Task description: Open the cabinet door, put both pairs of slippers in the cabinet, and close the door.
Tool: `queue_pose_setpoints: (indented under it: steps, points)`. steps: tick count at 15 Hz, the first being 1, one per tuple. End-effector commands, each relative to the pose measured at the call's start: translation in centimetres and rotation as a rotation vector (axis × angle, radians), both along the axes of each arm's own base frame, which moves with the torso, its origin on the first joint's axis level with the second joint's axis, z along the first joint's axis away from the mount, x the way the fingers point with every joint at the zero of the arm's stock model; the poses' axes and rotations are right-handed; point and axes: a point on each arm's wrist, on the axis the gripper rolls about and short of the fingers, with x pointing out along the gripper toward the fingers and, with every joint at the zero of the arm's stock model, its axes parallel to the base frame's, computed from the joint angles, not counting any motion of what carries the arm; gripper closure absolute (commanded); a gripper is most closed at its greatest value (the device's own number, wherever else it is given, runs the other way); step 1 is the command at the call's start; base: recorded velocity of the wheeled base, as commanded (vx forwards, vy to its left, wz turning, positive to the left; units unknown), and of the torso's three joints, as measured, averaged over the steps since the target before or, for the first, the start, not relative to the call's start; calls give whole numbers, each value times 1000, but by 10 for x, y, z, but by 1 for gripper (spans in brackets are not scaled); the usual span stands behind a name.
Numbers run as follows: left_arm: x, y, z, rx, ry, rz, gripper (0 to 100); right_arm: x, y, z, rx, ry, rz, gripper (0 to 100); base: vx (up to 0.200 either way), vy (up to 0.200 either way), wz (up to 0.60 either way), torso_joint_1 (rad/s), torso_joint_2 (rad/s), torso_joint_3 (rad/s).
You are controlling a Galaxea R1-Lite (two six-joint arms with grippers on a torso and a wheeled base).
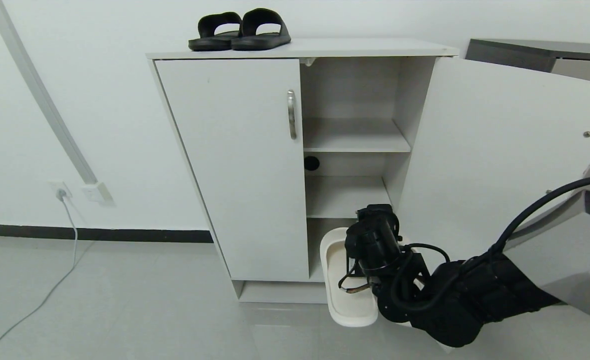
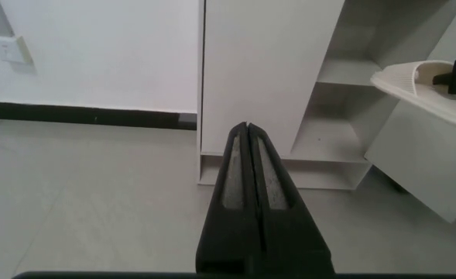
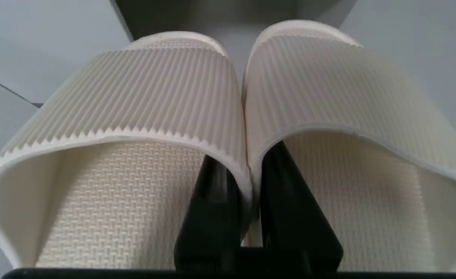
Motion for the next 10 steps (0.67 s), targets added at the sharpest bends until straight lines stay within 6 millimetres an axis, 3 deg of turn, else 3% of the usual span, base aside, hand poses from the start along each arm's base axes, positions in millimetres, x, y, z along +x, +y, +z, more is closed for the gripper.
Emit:
queue_pose_setpoints:
  steps: [1, 4, 7, 10]
  points:
    - [0, 0, 0, 0, 2, 0, 100, 2, 0, -4, -6, 5, -2, 100, 0, 0, 0, -2, 2, -105]
    - [0, 0, 0, 0, 4, 0, 100, 12, 3, -15, -19, -22, 2, 100, 0, 0, 0, -1, 4, -172]
    - [0, 0, 0, 0, 2, 0, 100, 36, 7, -33, -31, -161, 15, 100, 0, 0, 0, -1, 1, -196]
    - [0, 0, 0, 0, 1, 0, 100, 47, 6, -25, 10, -294, 4, 100, 0, 0, 0, 5, 5, -198]
